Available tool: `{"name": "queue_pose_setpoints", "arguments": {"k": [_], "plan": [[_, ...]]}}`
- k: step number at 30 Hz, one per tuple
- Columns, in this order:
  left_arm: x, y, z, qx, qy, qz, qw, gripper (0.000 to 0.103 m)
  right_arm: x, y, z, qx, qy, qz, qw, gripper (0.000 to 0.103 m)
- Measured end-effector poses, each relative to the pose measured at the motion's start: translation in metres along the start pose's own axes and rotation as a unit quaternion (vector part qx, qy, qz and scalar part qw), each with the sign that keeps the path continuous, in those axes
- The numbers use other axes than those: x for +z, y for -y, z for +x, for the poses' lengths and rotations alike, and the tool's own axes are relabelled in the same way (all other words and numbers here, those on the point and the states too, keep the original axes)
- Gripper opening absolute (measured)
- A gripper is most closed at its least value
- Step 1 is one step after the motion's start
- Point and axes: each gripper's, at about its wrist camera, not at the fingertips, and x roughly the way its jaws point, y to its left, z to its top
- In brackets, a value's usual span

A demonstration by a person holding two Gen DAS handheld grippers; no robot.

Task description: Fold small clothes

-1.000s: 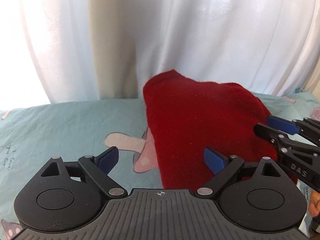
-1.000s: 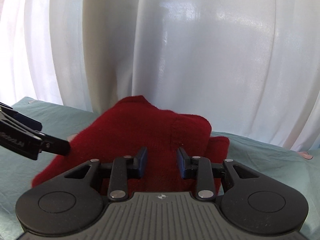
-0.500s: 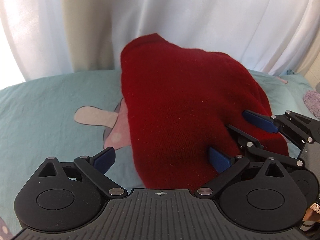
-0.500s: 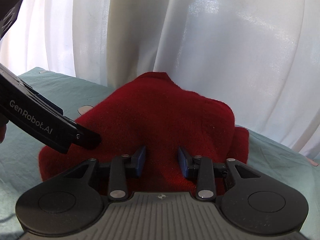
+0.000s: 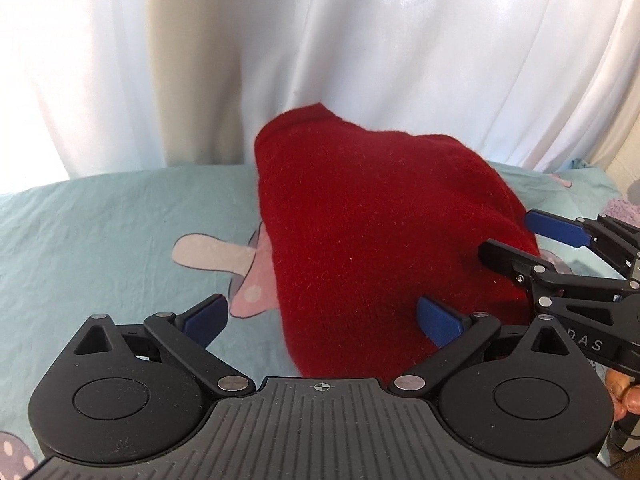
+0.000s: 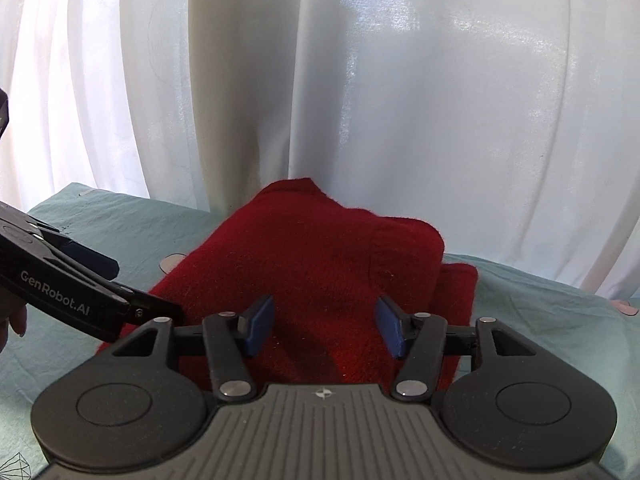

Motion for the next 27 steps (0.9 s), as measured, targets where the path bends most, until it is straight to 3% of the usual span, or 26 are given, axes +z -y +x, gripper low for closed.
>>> {"name": "queue_pose_setpoints", "arguments": {"k": [6, 11, 13, 16, 20, 21, 22, 24, 27], "plan": [[0.019, -0.011, 0.003, 0.020, 0.025, -0.015, 0.9994, 0.103, 0.014, 0.014, 0.009, -0.027, 0.007, 0.004, 1.000, 0.061], [0.035, -0.023, 0.033, 0.059, 0.034, -0.038, 0.9969, 0.103, 0.026, 0.014, 0.025, -0.024, 0.015, -0.009, 1.000, 0.047], [0.035, -0.024, 0.047, 0.051, 0.027, -0.045, 0.9973, 0.103, 0.028, 0.014, 0.038, -0.026, 0.005, -0.014, 1.000, 0.042], [0.029, -0.026, 0.062, 0.023, 0.016, -0.060, 0.9978, 0.103, 0.015, 0.021, 0.069, -0.061, -0.050, -0.029, 0.996, 0.042], [0.026, -0.040, 0.055, -0.005, 0.017, -0.068, 0.9975, 0.103, 0.011, 0.043, 0.061, -0.040, -0.041, 0.024, 0.998, 0.047], [0.026, -0.048, 0.051, -0.012, 0.016, -0.079, 0.9966, 0.103, 0.012, 0.046, 0.054, -0.035, -0.039, 0.034, 0.998, 0.053], [0.025, -0.054, 0.047, -0.018, 0.015, -0.088, 0.9958, 0.103, 0.011, 0.047, 0.046, -0.038, -0.038, 0.036, 0.998, 0.066], [0.022, -0.063, 0.041, -0.023, 0.003, -0.106, 0.9942, 0.103, 0.006, 0.048, 0.032, -0.046, -0.035, 0.029, 0.998, 0.072], [0.009, -0.070, 0.031, -0.050, -0.008, -0.113, 0.9922, 0.103, -0.005, 0.057, 0.013, -0.022, -0.034, 0.063, 0.997, 0.077]]}}
